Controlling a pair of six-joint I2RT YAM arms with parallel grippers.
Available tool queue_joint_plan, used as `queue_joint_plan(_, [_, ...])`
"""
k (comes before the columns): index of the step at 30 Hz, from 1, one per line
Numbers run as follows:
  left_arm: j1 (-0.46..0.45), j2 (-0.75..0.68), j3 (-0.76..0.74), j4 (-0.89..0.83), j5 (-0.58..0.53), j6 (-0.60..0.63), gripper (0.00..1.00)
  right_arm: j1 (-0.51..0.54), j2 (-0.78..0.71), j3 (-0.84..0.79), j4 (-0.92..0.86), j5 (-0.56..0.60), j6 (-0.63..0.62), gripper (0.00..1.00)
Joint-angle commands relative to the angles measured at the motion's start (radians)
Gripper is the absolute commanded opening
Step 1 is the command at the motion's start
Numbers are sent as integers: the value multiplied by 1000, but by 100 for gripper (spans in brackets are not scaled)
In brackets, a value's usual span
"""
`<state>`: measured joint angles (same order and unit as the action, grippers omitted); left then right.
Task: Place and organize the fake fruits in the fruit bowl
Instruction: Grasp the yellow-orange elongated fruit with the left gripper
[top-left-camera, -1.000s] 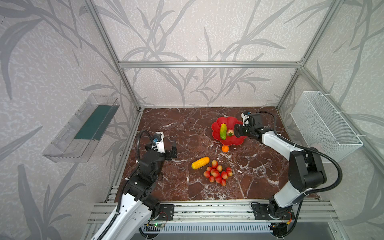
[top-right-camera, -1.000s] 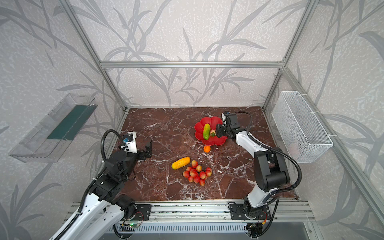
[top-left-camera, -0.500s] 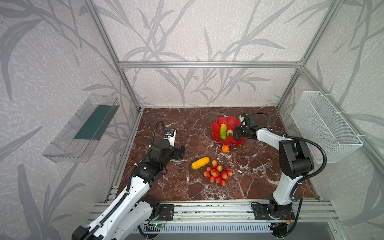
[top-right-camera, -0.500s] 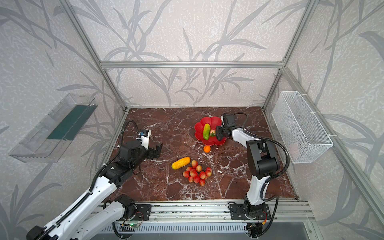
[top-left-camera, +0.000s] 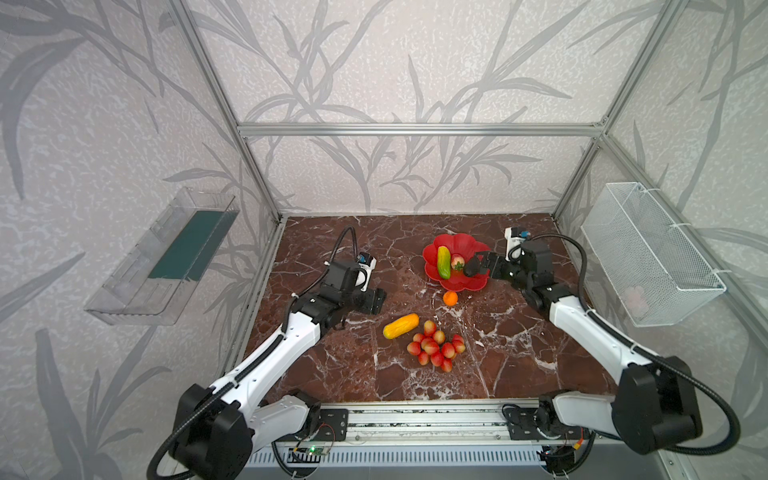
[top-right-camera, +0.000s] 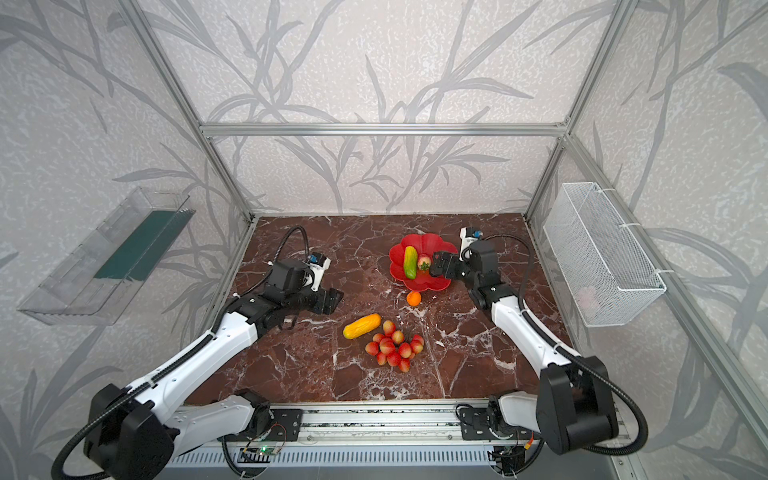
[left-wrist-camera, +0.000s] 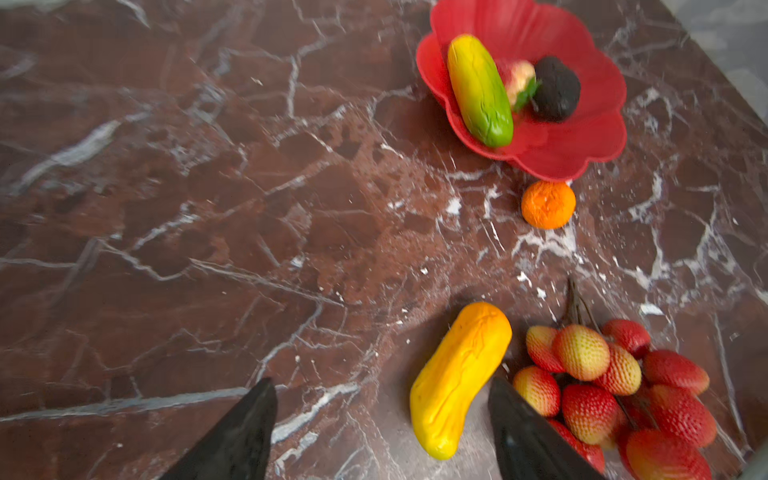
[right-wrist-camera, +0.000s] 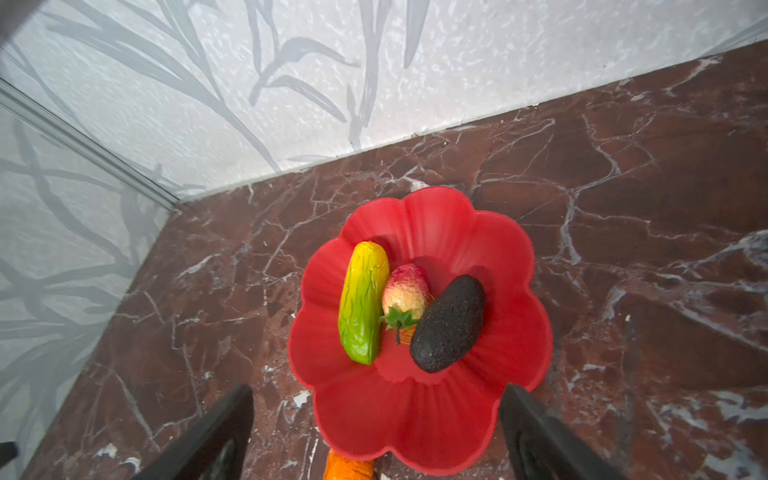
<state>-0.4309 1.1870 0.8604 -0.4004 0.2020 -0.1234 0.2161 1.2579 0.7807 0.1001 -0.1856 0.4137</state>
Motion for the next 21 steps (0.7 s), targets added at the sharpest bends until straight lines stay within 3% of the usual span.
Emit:
queue_joint_plan(1, [-10,72,54,-83,133,1,76,0,-70,-99,80,-64,40,96])
queue_joint_plan(6, [-99,150,66,-83,81,-25,75,0,-196,-199,70,-98,43,99])
queue_joint_plan(12, [-234,260,53,-88,-23,-63,74,0,-295,-255,-21,-50,12,99])
queue_joint_plan(21, [-262,364,83,-42,-89,-85,75,0,-343,-263,-70,-33,-10,99])
